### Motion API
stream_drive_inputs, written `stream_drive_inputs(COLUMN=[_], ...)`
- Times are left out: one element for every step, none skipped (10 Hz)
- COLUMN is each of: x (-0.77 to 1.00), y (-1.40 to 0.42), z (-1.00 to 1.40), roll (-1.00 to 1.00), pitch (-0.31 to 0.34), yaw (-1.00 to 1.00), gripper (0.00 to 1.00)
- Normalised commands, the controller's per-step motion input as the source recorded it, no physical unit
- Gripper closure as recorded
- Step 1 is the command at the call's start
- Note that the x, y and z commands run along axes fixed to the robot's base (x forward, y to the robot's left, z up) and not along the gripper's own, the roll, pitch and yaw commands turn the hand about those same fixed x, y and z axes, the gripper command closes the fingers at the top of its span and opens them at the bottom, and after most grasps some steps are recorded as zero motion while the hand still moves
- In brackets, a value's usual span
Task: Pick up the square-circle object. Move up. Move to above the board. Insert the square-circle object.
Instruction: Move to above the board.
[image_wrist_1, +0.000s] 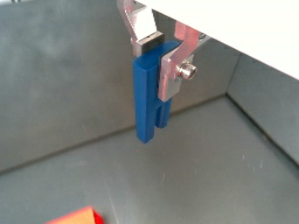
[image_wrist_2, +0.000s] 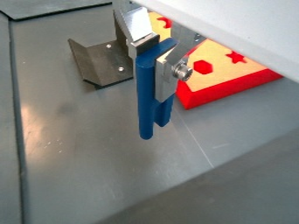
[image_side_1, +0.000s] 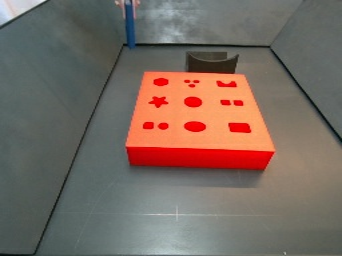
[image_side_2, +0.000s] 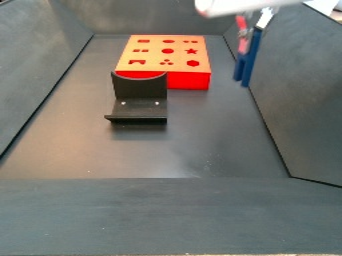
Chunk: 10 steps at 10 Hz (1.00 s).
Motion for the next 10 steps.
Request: stream_drive_inputs(x=[-0.23,-0.21,-0.20,-0.18,-0.16,-0.14,-0.12,-0.08,-0.04,-0.02], y=[0.09,0.09,0.08,0.08,0.07,0.07,0.06,0.05,0.04,0.03], z=[1.00,1.00,1.00,1.00,1.00,1.00,1.00,0.89,0.67,0.50], roll=[0.06,0.06,0.06,0.06,0.05,0.05,0.05,0.04,0.04,0.04], pitch=[0.171,0.113,0.089,0.075,0.068,0.068,0.070,0.070,0.077,0.082], yaw=[0.01,0.02,0.01,0.01,0.02,0.02,0.02,0.01,0.01,0.01], gripper=[1.00,1.00,1.00,1.00,1.00,1.00,1.00,1.00,1.00,1.00])
